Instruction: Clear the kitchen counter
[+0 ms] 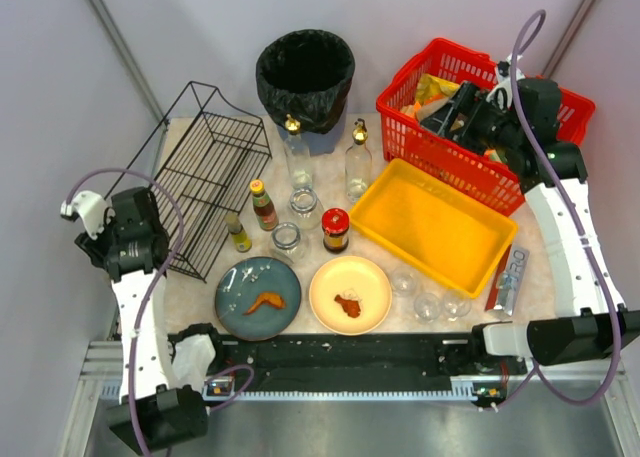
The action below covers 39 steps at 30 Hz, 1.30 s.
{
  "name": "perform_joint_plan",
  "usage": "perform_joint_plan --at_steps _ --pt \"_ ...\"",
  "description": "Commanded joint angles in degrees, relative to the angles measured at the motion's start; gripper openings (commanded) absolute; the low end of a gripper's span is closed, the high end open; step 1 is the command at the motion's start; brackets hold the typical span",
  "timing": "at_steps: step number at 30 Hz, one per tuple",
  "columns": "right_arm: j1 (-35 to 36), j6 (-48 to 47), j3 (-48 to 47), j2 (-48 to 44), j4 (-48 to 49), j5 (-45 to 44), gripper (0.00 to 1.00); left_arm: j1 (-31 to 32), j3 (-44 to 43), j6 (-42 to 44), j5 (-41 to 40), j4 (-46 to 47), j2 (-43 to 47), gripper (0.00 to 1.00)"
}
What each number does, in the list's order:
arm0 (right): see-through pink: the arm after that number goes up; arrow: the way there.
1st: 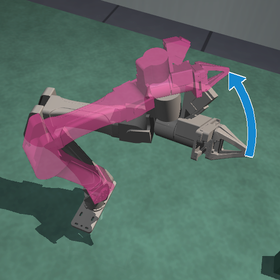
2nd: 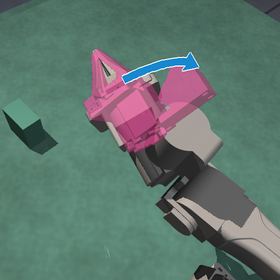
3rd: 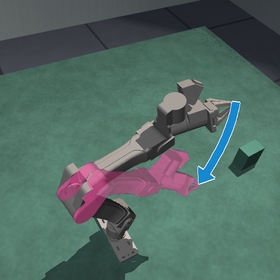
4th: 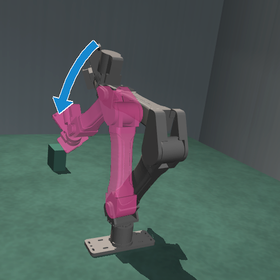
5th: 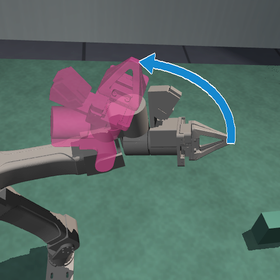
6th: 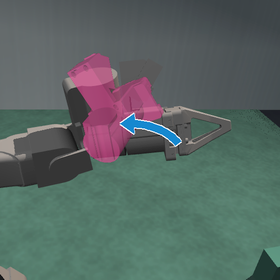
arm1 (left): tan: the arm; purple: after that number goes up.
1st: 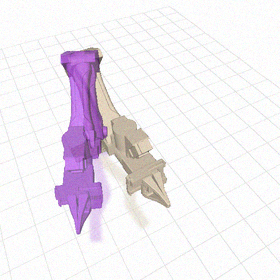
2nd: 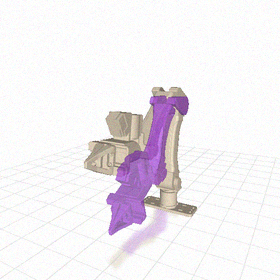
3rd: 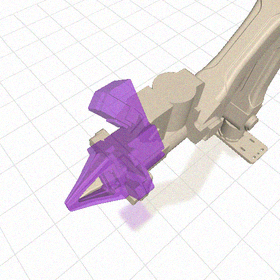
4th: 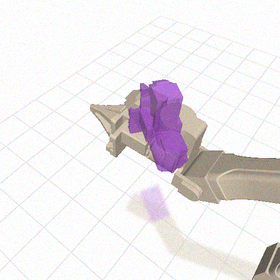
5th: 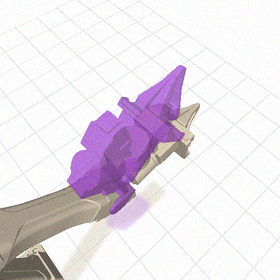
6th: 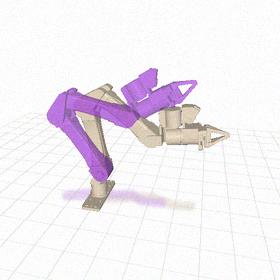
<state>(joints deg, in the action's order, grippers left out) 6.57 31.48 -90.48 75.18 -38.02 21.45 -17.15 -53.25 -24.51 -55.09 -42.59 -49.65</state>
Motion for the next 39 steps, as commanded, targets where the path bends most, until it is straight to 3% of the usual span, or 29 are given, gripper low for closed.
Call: perform_joint_plan --at_steps 1,7,13,21,27,33,36,39 --pt "-0.59 -0.81 -4.09 -0.03 1.19 -0.18 0.84 -0.26 -6.68 3.33 -3.54 2.33 3.59 0.00" --pt "-0.59 -0.11 -4.53 -0.03 1.19 0.17 0.83 -0.25 -14.93 7.72 -3.10 -0.73 5.09 0.00" --pt "-0.59 0.24 -4.53 -0.29 1.28 -0.36 0.83 -0.26 -28.54 10.01 0.94 -5.30 2.81 0.00" --pt "-0.59 -0.02 -4.01 -0.90 1.28 -1.50 0.83 -0.17 -50.68 11.24 17.19 -10.67 -5.80 0.00" --pt "-0.59 -0.63 -2.16 -2.49 1.37 -2.99 0.83 -0.17 -61.69 11.68 26.58 -10.68 -12.48 0.00" --pt "-0.68 -1.34 -1.11 -3.98 1.63 -4.84 0.83 -0.25 -62.76 10.89 46.44 -5.76 -14.42 0.00" --pt "-0.59 -1.86 0.21 -5.30 2.07 -5.72 0.83 -0.17 -63.20 10.63 51.21 -4.35 -15.83 0.00" --pt "-0.59 -2.39 2.05 -6.88 2.77 -6.95 0.83 -0.17 -65.21 10.10 49.74 -4.61 -18.11 0.00"
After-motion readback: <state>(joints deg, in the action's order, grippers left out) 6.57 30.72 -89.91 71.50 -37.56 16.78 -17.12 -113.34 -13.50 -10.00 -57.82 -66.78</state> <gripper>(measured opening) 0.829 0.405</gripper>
